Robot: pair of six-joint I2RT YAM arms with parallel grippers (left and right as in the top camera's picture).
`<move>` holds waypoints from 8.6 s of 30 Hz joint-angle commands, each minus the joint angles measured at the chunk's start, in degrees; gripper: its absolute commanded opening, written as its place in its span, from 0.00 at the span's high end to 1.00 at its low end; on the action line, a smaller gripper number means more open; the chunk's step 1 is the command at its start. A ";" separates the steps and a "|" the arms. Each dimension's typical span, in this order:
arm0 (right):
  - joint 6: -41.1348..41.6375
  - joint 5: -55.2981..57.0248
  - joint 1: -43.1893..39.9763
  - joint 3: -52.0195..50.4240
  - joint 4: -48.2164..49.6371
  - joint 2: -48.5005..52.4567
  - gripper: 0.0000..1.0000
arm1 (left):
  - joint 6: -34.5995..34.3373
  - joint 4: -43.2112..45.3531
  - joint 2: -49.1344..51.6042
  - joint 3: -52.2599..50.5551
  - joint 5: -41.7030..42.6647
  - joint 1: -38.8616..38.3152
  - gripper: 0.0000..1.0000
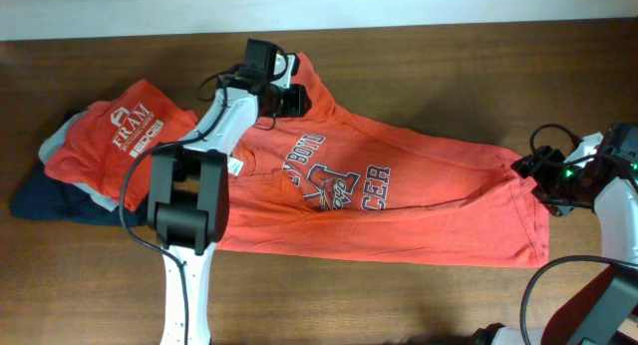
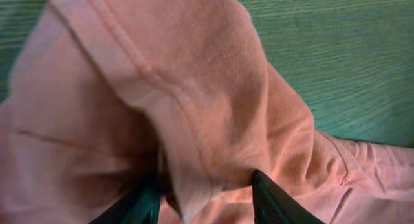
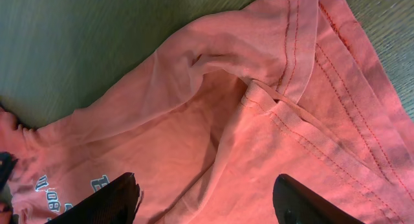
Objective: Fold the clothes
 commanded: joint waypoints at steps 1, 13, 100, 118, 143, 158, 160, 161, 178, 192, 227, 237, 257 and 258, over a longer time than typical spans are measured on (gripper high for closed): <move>-0.42 0.52 -0.31 0.70 -0.31 -0.44 0.28 | 0.81 0.81 0.26 0.61 0.70 -0.50 0.65; -0.39 0.52 -0.31 0.70 -0.39 -0.44 0.28 | 0.85 -6.38 -1.62 5.55 1.55 -0.55 1.00; -0.42 3.98 3.45 0.59 -0.66 5.81 0.28 | 24.02 -39.74 -2.25 9.75 -3.04 3.13 0.52; -0.39 3.98 3.45 0.59 -0.63 5.81 0.28 | 21.94 -58.58 -8.13 22.14 -3.32 6.25 0.99; -0.37 2.91 3.45 0.59 6.82 6.99 0.28 | 21.77 -67.21 -8.11 21.73 -9.62 6.25 0.94; -4.24 0.09 5.73 0.59 16.24 16.94 0.13 | 21.33 -66.01 -8.11 21.73 -9.57 6.25 0.94; -4.20 -0.15 5.95 0.59 17.44 17.16 0.13 | 21.31 -65.92 -8.11 21.73 -9.55 6.25 0.94; -3.98 -0.13 5.99 0.59 17.88 17.16 0.13 | 21.33 -65.94 -8.11 21.73 -9.55 6.25 0.94; -0.74 -0.24 6.05 0.59 23.61 17.29 0.39 | 21.33 -65.72 -8.11 21.73 -9.55 6.23 0.94; -2.05 -4.96 6.14 0.59 15.04 17.31 0.23 | 21.35 -65.75 -8.11 21.73 -9.55 6.23 0.94; 0.85 0.70 7.96 0.59 16.61 18.45 0.28 | 21.35 -66.14 -8.11 21.73 -9.57 6.08 0.94; -4.66 -15.26 7.89 0.61 9.66 18.43 0.29 | 21.35 -66.16 -8.11 21.73 -9.60 6.08 0.94; -2.51 8.24 9.68 0.59 12.74 18.45 0.73 | 21.35 -66.16 -8.11 21.73 -9.60 6.08 0.94; -2.51 8.68 9.68 0.59 12.90 18.45 0.77 | 21.35 -66.18 -8.11 21.73 -9.60 6.08 0.94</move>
